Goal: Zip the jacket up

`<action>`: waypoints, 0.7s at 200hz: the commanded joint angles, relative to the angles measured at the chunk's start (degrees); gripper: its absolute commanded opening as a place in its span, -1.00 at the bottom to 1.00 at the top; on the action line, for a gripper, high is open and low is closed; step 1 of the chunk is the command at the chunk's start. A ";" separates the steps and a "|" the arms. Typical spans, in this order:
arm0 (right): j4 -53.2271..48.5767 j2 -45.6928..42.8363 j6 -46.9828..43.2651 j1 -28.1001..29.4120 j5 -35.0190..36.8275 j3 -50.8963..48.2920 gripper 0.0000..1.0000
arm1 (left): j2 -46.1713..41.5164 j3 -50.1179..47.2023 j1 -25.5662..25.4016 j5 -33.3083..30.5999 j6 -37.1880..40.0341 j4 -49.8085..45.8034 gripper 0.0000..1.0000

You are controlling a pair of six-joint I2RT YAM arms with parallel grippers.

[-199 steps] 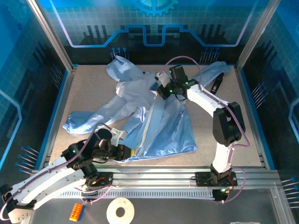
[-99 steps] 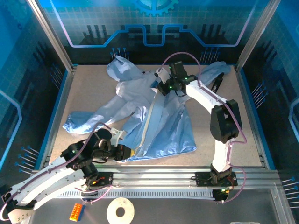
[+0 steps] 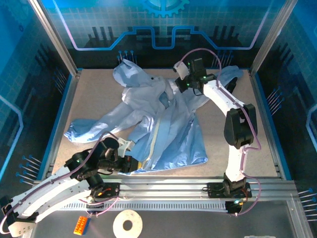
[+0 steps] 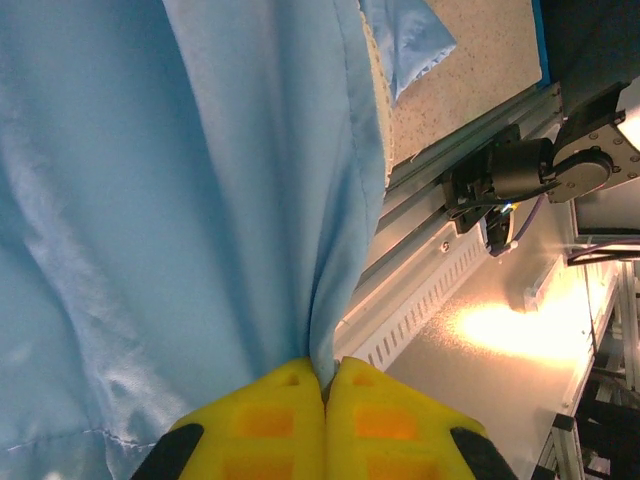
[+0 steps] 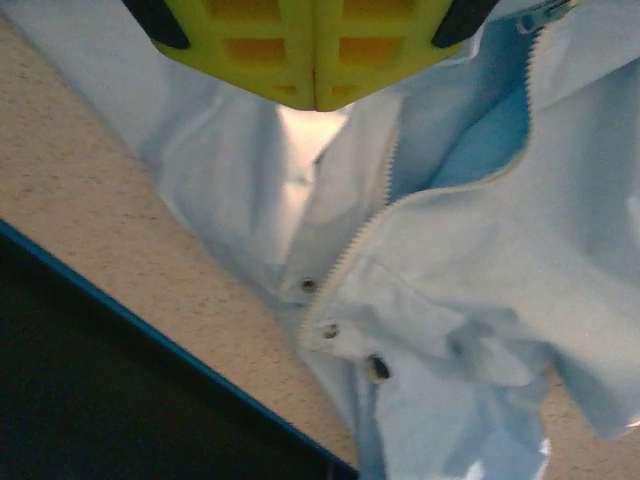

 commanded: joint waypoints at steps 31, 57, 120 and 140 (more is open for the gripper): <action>-0.30 0.06 1.84 -0.21 -3.87 1.04 -1.00 | 0.53 0.86 -0.24 1.40 0.66 -1.72 -1.00; 1.04 -2.79 5.23 1.60 -5.08 -4.76 -1.00 | 2.20 -0.05 -0.20 -1.59 -0.58 -0.72 -1.00; 11.30 -10.13 18.01 8.23 -8.57 -27.17 -0.72 | 10.05 -4.44 -0.11 -4.92 -3.11 6.24 -1.00; 13.24 -10.11 20.07 9.96 -7.75 -31.39 -0.67 | 10.57 -4.44 -0.05 -5.74 -2.68 5.50 -1.00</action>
